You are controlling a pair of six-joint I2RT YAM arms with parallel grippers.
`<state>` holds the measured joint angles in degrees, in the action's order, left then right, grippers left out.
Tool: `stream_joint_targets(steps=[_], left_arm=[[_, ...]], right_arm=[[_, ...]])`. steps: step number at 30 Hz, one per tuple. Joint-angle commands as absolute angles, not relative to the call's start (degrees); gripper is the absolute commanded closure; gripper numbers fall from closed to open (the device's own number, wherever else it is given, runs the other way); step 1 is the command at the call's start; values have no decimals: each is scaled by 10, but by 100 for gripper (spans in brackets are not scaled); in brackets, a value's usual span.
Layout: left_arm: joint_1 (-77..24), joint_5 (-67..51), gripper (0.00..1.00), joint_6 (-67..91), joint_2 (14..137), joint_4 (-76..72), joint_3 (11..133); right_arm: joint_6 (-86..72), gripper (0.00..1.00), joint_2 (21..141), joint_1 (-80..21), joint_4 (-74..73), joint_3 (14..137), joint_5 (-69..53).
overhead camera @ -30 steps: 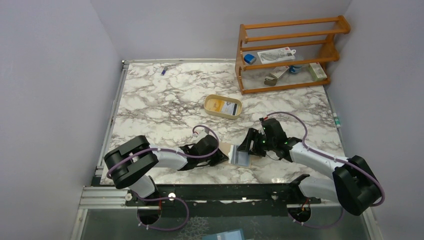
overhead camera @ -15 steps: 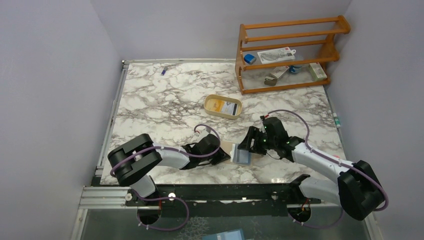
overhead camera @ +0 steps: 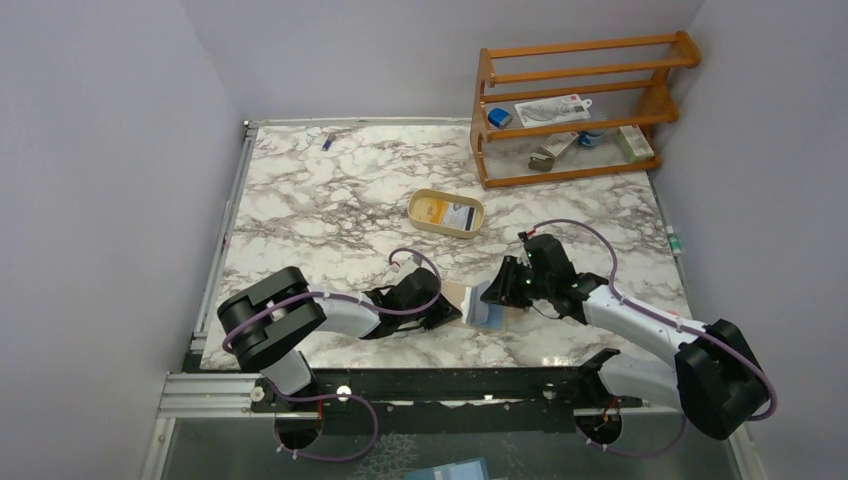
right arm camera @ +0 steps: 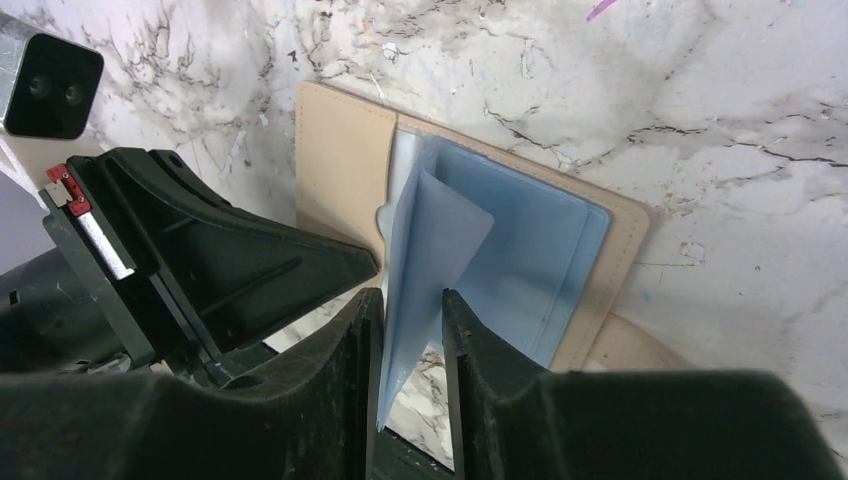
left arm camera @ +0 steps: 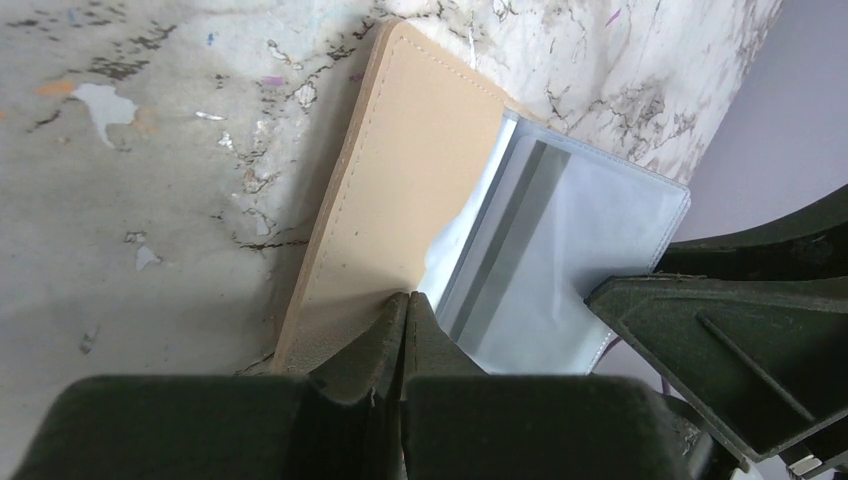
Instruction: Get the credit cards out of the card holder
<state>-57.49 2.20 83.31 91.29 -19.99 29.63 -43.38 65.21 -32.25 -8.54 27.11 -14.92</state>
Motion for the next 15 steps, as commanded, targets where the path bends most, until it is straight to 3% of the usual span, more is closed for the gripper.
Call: stream_joint_targets(steps=[1, 4, 10, 15], left_arm=[[-575, 51, 100, 820, 950, -134, 287], [-575, 50, 100, 820, 950, -134, 287], [-575, 45, 100, 817, 954, -139, 288], [-575, 45, 100, 812, 952, -139, 291]], right_arm=[[-429, 68, 662, -328, -66, 279, -168], [-429, 69, 663, -331, -63, 279, -168], [-433, 83, 666, -333, -48, 275, -179], [-434, 83, 662, -336, -49, 281, -180]])
